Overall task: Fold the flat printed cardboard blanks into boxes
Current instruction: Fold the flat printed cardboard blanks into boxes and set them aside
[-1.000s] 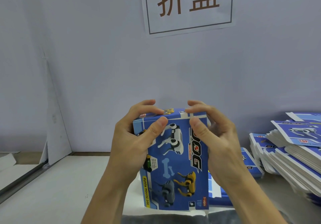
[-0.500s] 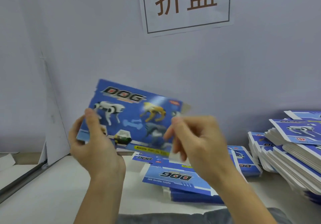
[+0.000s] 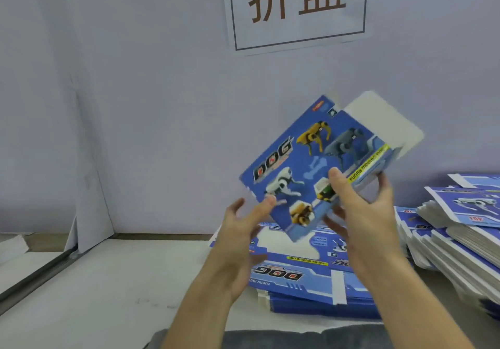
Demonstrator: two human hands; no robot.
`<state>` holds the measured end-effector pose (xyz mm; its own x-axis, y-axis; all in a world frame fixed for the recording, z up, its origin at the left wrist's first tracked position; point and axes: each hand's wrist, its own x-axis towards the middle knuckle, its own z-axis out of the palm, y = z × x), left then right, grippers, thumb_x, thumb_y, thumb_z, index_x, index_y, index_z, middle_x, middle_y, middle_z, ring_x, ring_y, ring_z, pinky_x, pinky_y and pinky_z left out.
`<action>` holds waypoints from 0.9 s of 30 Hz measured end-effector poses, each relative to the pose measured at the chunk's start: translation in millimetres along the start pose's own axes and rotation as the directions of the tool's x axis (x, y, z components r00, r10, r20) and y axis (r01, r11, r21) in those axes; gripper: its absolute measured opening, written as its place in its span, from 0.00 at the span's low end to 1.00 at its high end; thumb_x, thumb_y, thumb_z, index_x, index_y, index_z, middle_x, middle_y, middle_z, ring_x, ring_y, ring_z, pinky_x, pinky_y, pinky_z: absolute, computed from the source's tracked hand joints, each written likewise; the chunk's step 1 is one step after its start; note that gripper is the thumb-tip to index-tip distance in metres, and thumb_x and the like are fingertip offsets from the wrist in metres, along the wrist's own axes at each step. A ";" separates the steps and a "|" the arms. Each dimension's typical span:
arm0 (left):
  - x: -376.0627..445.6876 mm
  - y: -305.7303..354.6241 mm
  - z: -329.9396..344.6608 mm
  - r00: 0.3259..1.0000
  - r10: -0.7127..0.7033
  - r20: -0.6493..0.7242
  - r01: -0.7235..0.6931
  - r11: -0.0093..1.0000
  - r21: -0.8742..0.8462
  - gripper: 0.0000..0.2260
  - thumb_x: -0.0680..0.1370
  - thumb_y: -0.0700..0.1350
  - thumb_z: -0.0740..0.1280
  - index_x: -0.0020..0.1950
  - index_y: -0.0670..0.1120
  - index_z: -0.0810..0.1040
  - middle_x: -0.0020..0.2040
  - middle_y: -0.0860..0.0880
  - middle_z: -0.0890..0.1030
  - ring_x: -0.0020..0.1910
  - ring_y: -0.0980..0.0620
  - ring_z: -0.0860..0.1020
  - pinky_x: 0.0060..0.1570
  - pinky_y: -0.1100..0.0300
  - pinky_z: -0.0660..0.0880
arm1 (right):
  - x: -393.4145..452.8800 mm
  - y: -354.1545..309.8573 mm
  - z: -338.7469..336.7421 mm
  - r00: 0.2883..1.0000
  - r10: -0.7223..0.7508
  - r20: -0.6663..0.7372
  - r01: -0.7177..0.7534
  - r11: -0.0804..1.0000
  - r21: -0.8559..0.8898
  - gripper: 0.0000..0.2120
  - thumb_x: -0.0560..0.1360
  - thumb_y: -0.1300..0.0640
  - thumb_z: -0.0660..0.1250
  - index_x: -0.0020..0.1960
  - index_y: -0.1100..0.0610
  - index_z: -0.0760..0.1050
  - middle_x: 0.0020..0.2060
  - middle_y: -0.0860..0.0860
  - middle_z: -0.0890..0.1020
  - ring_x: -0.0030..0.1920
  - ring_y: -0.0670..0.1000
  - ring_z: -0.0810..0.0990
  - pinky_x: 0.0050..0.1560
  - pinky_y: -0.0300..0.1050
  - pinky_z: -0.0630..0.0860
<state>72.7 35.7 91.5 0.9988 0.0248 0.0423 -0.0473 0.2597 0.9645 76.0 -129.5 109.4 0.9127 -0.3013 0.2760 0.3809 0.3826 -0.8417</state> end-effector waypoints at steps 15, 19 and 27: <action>8.7 -3.0 -17.6 0.904 0.407 0.129 -0.406 0.913 -0.035 0.12 0.83 0.45 0.61 0.65 0.55 0.73 0.52 0.46 0.86 0.46 0.44 0.86 0.37 0.56 0.81 | 1.6 31.3 -7.9 0.925 0.040 0.378 0.091 0.942 -0.323 0.30 0.71 0.36 0.68 0.70 0.30 0.59 0.58 0.50 0.81 0.54 0.44 0.82 0.47 0.42 0.77; 9.7 -2.3 -15.1 0.876 0.469 0.114 -0.477 0.876 0.065 0.21 0.76 0.57 0.66 0.67 0.70 0.67 0.55 0.52 0.85 0.48 0.45 0.86 0.39 0.54 0.83 | -0.7 33.5 -5.6 0.916 -0.017 0.400 0.173 0.918 -0.357 0.26 0.72 0.35 0.64 0.68 0.27 0.62 0.53 0.47 0.82 0.51 0.38 0.82 0.46 0.38 0.75; 11.7 -8.4 -11.7 0.886 0.454 -0.101 -0.433 0.884 0.177 0.23 0.79 0.64 0.60 0.35 0.49 0.78 0.35 0.41 0.82 0.33 0.46 0.83 0.34 0.56 0.79 | -6.9 34.2 3.0 0.885 -0.013 0.465 0.177 0.934 -0.311 0.19 0.75 0.37 0.56 0.57 0.41 0.79 0.52 0.35 0.82 0.57 0.39 0.80 0.53 0.34 0.76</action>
<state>84.6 45.1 80.9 0.8617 0.2373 0.4486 -0.4715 0.0477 0.8806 83.1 -111.7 80.1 0.8716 0.1345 0.4713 0.4715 0.0327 -0.8813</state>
